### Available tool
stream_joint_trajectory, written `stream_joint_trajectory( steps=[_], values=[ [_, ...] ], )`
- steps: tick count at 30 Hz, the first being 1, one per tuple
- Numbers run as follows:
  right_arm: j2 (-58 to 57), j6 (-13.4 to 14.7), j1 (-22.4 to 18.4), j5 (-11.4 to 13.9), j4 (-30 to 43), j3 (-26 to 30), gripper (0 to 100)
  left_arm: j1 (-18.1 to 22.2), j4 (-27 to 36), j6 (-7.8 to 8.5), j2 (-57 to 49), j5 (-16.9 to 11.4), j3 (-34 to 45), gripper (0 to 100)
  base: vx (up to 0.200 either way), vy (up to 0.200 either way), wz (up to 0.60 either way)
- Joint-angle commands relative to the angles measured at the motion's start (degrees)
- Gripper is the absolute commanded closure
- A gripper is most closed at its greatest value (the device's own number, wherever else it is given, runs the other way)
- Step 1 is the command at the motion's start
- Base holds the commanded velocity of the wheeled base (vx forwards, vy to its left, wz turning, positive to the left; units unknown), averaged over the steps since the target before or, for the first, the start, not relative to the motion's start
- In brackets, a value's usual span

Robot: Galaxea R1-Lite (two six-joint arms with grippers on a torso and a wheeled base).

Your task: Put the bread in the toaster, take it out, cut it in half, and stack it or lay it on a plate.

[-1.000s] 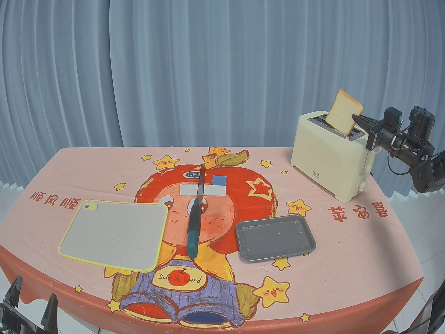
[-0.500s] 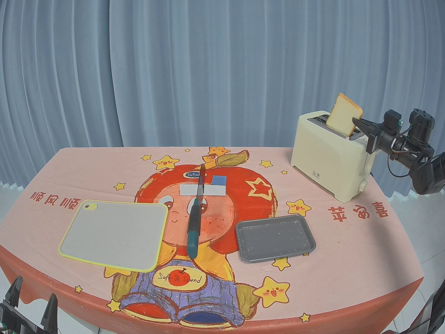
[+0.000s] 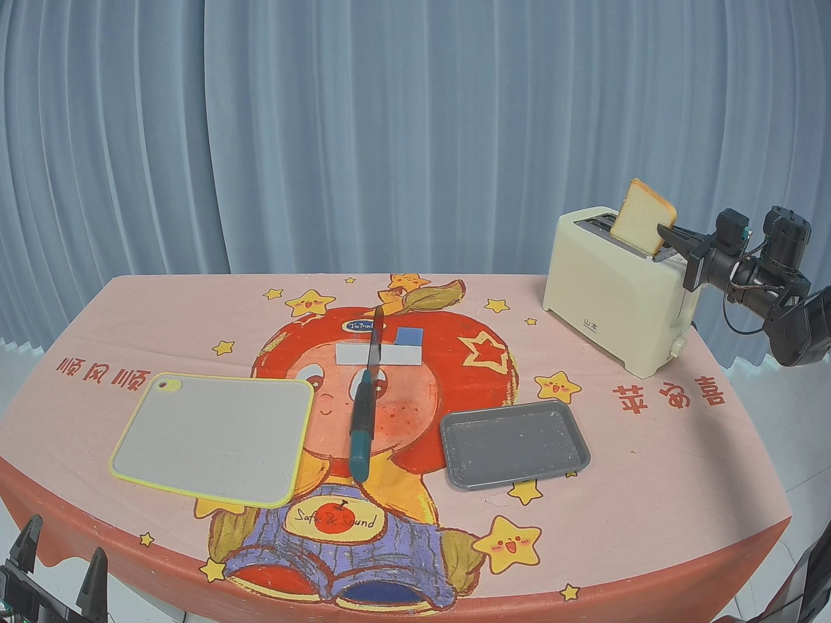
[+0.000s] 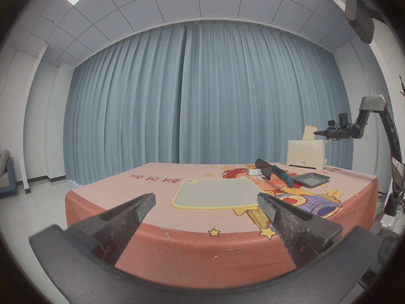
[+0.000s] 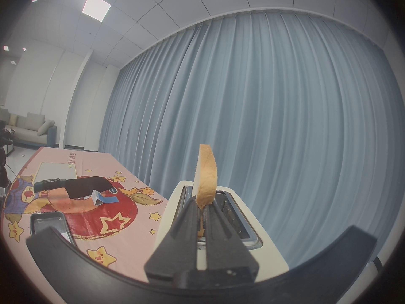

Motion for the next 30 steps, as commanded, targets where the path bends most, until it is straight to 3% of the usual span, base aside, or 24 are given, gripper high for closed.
stream_joint_trajectory(
  steps=[1, 6, 7, 18, 30],
  values=[
    [-0.2, -0.1, 0.0, 0.0, -0.1, 0.5, 100, 0.0, 0.0, -0.02, -0.9, 0.0, 1.0, 0, 0.0, 0.0, 0.0],
    [-0.4, -0.3, -0.1, 0.0, -0.1, 1.4, 100, 0.0, 0.0, -0.02, -0.9, 0.0, 1.0, 0, 0.0, 0.0, 0.0],
    [-0.4, -0.3, -0.1, 0.0, -0.1, 1.3, 0, 0.0, 0.0, -0.02, -0.9, 0.0, 1.0, 0, 0.0, 0.0, 0.0],
    [-1.2, -0.2, -0.3, 0.0, -0.1, 1.5, 0, 0.0, 0.0, -0.02, -0.9, 0.0, 1.0, 0, 0.0, 0.0, 0.0],
    [-7.5, 1.3, -0.2, 0.1, -0.2, 7.0, 0, 0.0, 0.0, -0.02, -0.9, 0.0, 1.0, 0, 0.0, 0.0, 0.0]
  ],
)
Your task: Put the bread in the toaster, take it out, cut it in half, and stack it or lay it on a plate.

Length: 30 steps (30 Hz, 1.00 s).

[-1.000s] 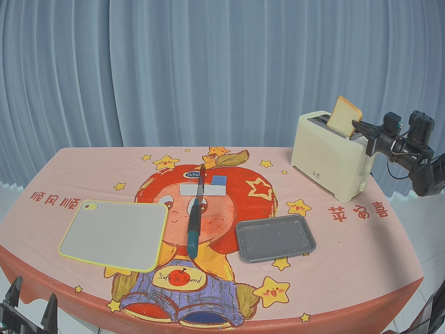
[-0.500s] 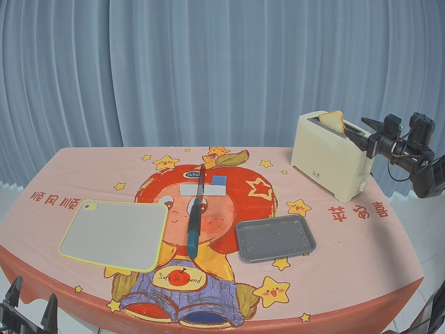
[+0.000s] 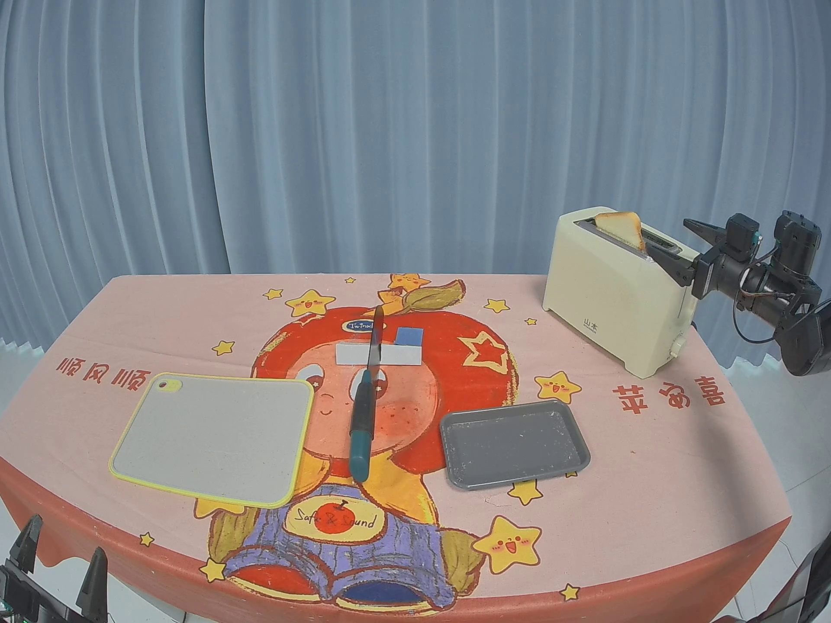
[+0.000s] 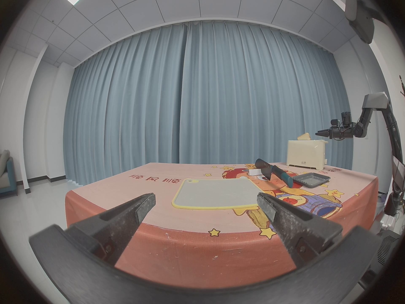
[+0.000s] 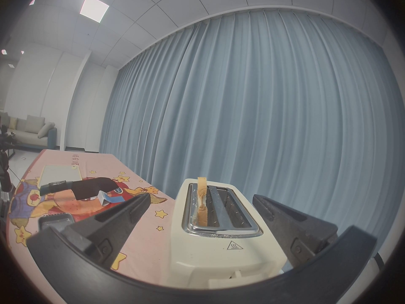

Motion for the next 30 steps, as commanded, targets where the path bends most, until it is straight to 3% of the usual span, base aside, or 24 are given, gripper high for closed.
stream_joint_trajectory(
  steps=[1, 5, 8, 12, 18, 20, 21, 30],
  values=[
    [-4.9, 1.3, 0.1, 0.0, 0.0, 3.1, 0, 0.0, 0.0, -0.02, -0.9, 0.0, 1.0, 0, 0.0, 0.0, 0.0],
    [-10.7, 4.8, 0.3, -0.1, 0.1, 9.0, 0, 0.0, 0.0, -0.02, -0.9, 0.0, 1.0, 0, 0.0, 0.0, 0.0],
    [-15.3, 7.2, 0.6, -1.6, 0.2, 14.6, 0, 0.0, 0.0, -0.02, -0.9, 0.0, 1.0, 0, 0.0, 0.0, 0.0],
    [-19.8, 7.5, 0.8, -4.2, 0.2, 21.2, 0, 0.0, 0.0, -0.02, -0.9, 0.0, 1.0, 0, 0.0, 0.0, 0.0],
    [-24.2, 7.6, 0.0, -4.3, 0.0, 29.6, 0, 0.0, 0.0, -0.02, -0.9, 0.0, 1.0, 0, 0.0, 0.0, 0.0],
    [-24.2, 7.6, 0.0, -4.3, 0.0, 29.6, 0, 0.0, 0.0, -0.02, -0.9, 0.0, 1.0, 0, 0.0, 0.0, 0.0],
    [-24.9, 8.2, -0.1, -3.9, 0.1, 33.0, 0, 0.0, 0.0, -0.02, -0.9, 0.0, 1.0, 0, 0.0, 0.0, 0.0],
    [-27.4, 8.8, 0.8, -4.4, -2.9, 34.9, 0, 0.0, 0.0, -0.02, -0.9, -0.1, 1.0, 0, 0.0, 0.0, 0.0]
  ],
)
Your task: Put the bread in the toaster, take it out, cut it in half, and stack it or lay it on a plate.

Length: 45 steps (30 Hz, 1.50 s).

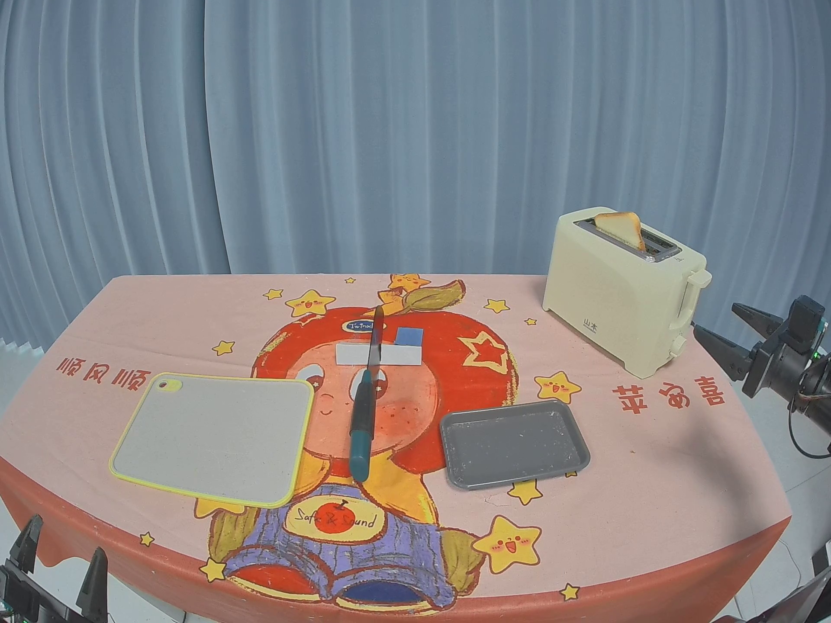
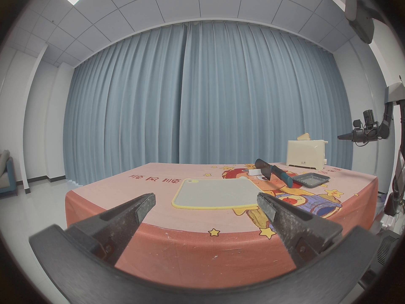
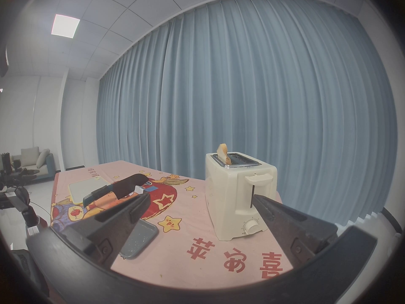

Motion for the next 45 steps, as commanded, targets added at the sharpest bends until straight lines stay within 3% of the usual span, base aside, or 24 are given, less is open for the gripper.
stream_joint_trajectory(
  steps=[1, 8, 9, 28, 38, 45],
  values=[
    [-2.1, -0.1, 0.4, -0.1, -0.3, 1.4, 0, 0.0, 0.0, -0.02, -0.9, 0.0, 1.0, 0, 0.0, 0.0, 0.0],
    [1.0, -0.3, -0.8, 0.3, -0.5, 4.2, 0, 0.0, 0.0, -0.02, -0.9, 0.1, 1.0, 0, 0.0, 0.0, 0.0],
    [1.3, -0.5, -0.9, 0.3, -0.6, 5.0, 100, 0.0, 0.0, -0.02, -0.9, 0.0, 0.9, 0, 0.0, 0.0, 0.0],
    [4.7, -0.4, -1.1, 0.3, -0.7, 7.2, 100, 0.0, 0.0, -0.02, -0.9, 0.1, 1.0, 0, 0.0, 0.0, 0.0],
    [8.6, 3.0, -2.3, -0.2, -0.7, 5.4, 100, 0.0, 0.0, -0.02, -0.9, 0.0, 1.0, 0, 0.0, 0.0, 0.0],
    [12.3, 3.3, -4.5, -0.2, -0.8, 4.6, 100, 0.0, 0.0, -0.02, -0.9, 0.0, 1.0, 0, 0.0, 0.0, 0.0]
  ],
)
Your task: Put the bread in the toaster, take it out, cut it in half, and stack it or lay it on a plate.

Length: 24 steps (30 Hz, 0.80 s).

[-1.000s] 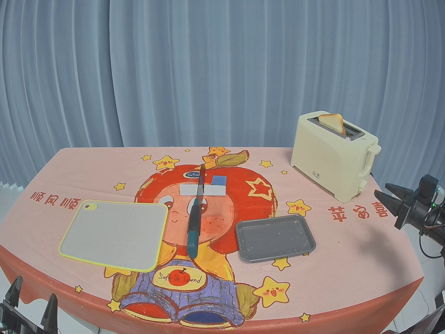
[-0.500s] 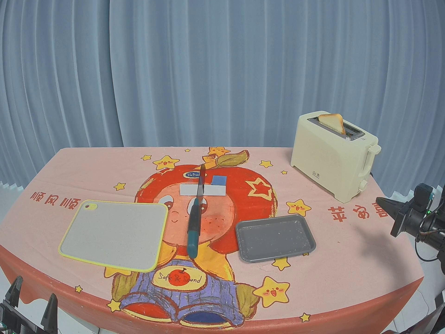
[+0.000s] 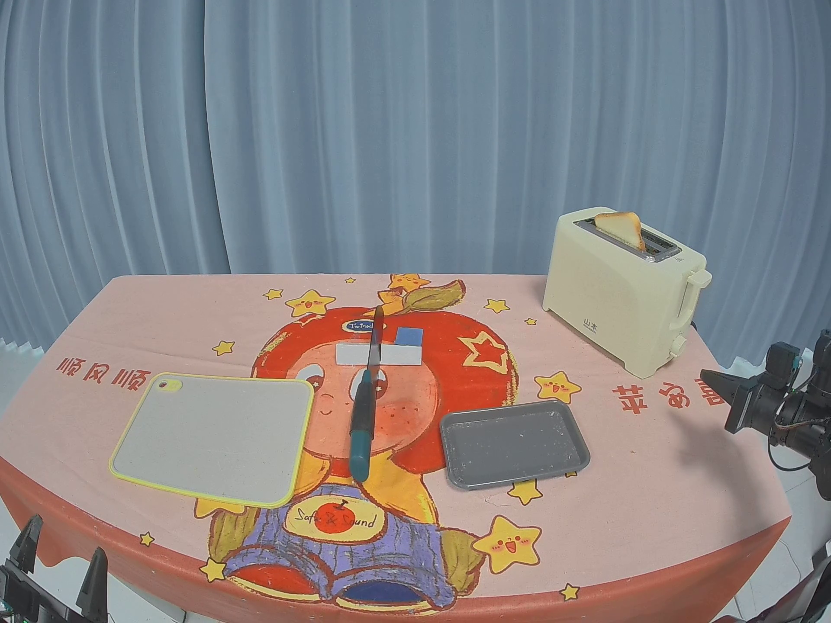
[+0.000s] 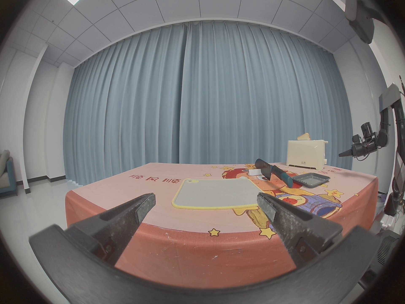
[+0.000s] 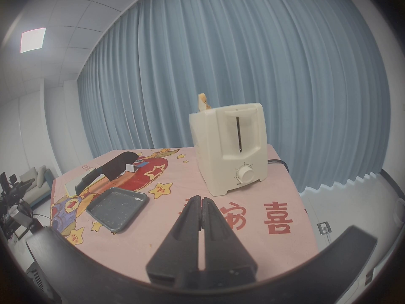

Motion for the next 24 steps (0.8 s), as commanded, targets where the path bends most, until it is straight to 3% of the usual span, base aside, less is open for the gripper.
stream_joint_trajectory(
  steps=[1, 9, 16, 24],
  values=[
    [3.7, 0.0, -1.3, 0.0, -0.1, -0.5, 100, 0.0, 0.0, -0.02, -0.9, 0.1, 1.0, 0, 0.0, 0.0, 0.0],
    [8.0, 0.1, -1.9, -0.8, 0.0, -0.9, 100, 0.0, 0.0, -0.02, -0.9, 0.1, 1.0, 0, 0.0, 0.0, 0.0],
    [11.9, 1.4, -0.3, -7.3, -0.1, -2.4, 100, 0.0, 0.0, -0.02, -0.9, 0.0, 1.0, 0, 0.0, 0.0, 0.0],
    [12.5, 3.3, 1.5, -9.0, -0.1, -3.1, 100, 0.0, 0.0, -0.02, -0.9, 0.0, 1.0, 0, 0.0, 0.0, 0.0]
  ],
)
